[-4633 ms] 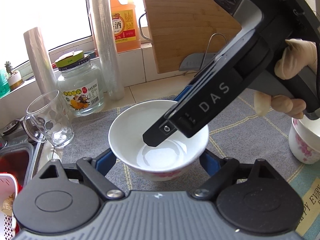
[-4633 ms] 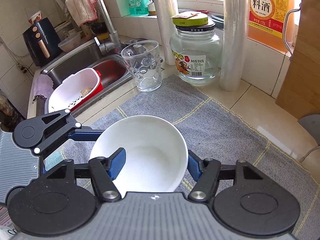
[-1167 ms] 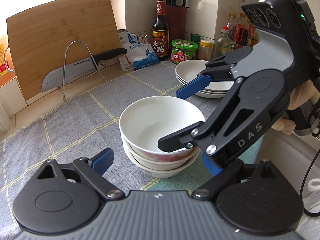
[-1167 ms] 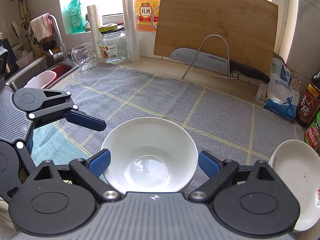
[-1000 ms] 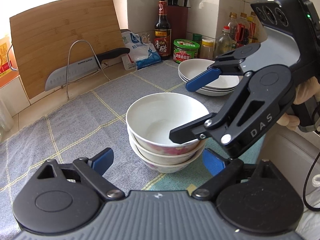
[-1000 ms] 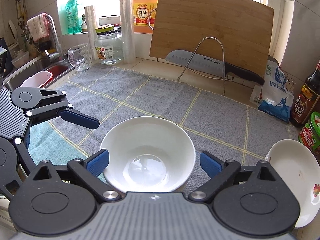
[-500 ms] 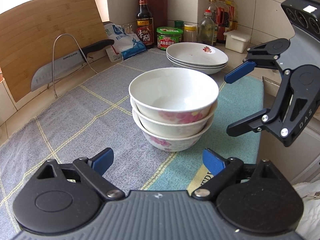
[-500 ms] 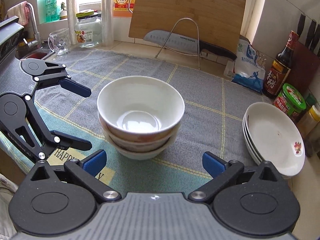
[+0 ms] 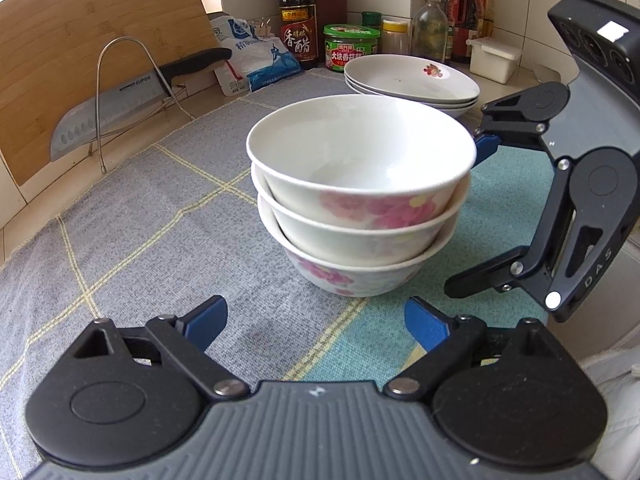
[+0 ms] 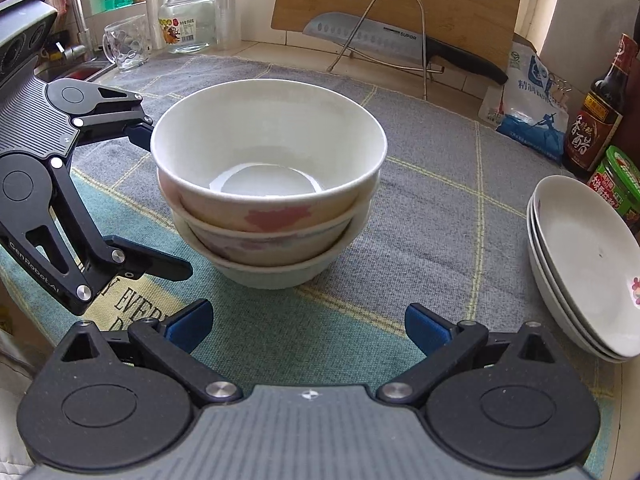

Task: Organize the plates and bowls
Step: 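Close the right gripper on the bowl stack's rim while the left gripper grips its opposite rim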

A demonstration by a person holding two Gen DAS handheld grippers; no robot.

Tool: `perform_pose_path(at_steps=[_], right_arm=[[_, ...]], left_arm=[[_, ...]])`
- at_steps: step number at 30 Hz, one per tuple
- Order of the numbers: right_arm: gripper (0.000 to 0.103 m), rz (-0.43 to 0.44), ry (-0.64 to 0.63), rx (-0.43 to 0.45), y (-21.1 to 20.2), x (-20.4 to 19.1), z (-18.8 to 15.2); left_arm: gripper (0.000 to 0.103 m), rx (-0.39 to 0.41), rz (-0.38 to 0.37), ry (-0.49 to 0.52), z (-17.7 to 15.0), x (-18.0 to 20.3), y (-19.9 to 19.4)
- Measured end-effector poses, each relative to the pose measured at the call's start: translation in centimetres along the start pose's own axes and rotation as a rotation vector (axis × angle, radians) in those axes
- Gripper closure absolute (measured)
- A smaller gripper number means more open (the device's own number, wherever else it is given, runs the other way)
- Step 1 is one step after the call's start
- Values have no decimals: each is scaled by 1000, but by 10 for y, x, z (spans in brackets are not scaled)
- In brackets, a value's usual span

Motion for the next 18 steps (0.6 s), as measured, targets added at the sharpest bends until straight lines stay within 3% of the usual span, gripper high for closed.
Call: perform_pose_path(at_steps=[7, 10, 18], right_arm=[[0, 117, -56, -1, 13, 12, -1], [0, 141, -75, 20, 15, 16, -1], [0, 223, -138, 50, 20, 24, 5]], left_arm=[[8, -58, 14, -35, 1, 2, 15], [1, -71, 11, -66, -1, -1, 19], [0, -67, -2, -52, -2, -3, 21]])
Point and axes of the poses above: each gripper's, at about its wrist camera, not at the fingertips, and y roughly the way its jaws point, x to its right, z to its top, the point moved 1 cm from there along y, roughly the way its jaws point, and after that the axes turned 12 degrees about x, right-handed, at the moved point
